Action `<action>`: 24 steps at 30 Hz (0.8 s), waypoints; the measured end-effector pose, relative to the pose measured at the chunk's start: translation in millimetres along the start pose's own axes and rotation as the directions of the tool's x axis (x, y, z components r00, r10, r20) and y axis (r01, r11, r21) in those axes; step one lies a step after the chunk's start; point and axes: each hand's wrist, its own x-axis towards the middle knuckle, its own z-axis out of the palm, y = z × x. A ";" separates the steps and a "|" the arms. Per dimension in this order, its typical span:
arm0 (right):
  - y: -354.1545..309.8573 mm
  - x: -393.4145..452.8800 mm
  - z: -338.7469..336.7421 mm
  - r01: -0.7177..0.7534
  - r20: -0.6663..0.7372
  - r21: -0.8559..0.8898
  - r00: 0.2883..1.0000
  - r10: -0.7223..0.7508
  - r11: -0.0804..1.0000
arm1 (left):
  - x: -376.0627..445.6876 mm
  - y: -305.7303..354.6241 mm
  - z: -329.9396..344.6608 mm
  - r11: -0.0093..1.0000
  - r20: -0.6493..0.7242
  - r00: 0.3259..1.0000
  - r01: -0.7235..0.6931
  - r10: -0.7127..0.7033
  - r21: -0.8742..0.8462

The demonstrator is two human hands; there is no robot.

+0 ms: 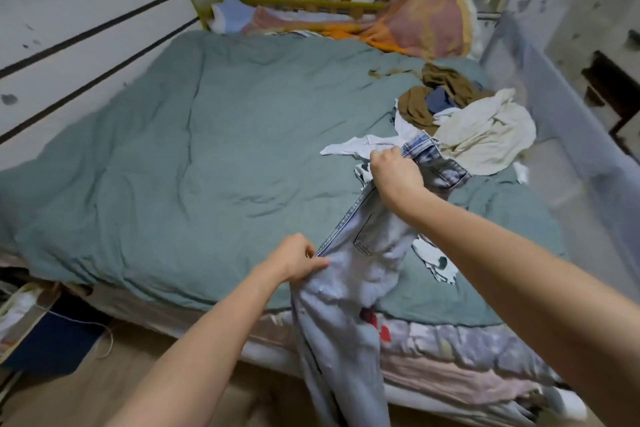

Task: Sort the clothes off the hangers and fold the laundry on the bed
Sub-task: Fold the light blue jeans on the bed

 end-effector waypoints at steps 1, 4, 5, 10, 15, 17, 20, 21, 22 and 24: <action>-9.1 18.0 4.5 0.026 -0.018 0.029 1.000 -0.025 0.999 | 14.9 -13.4 -5.0 0.999 -0.042 0.998 0.040 -0.040 0.007; -45.1 75.6 24.6 0.098 -0.009 0.073 0.995 -0.098 0.993 | 66.9 -59.4 -27.0 0.987 -0.115 0.980 0.156 -0.160 -0.039; -59.5 96.3 32.9 0.117 0.002 0.072 0.993 -0.118 0.990 | 86.6 -75.9 -36.4 0.983 -0.117 0.977 0.174 -0.180 -0.059; -132.6 217.3 75.9 0.104 0.065 0.055 0.992 -0.108 0.993 | 191.9 -161.1 -70.1 0.953 -0.042 0.970 0.228 -0.241 -0.199; -181.9 339.5 95.3 0.083 0.041 0.051 0.996 -0.085 0.995 | 279.7 -215.0 -113.0 0.952 -0.032 0.973 0.215 -0.227 -0.217; -202.3 386.3 102.7 0.089 0.014 0.049 0.996 -0.090 0.995 | 308.8 -232.4 -136.8 0.950 -0.057 0.973 0.204 -0.223 -0.236; -232.1 452.4 105.2 0.114 -0.058 0.053 0.992 -0.111 0.992 | 346.7 -255.3 -174.8 0.944 -0.169 0.956 0.191 -0.241 -0.268; -241.3 472.9 101.7 0.121 -0.092 0.059 0.989 -0.116 0.991 | 358.6 -262.5 -188.5 0.942 -0.212 0.944 0.188 -0.251 -0.279; -249.5 492.0 97.9 0.127 -0.116 0.058 0.986 -0.120 0.990 | 370.4 -269.4 -200.5 0.939 -0.250 0.932 0.187 -0.263 -0.290; -262.7 522.8 96.3 0.128 -0.137 0.067 0.983 -0.118 0.989 | 391.5 -280.4 -217.6 0.929 -0.304 0.907 0.193 -0.292 -0.317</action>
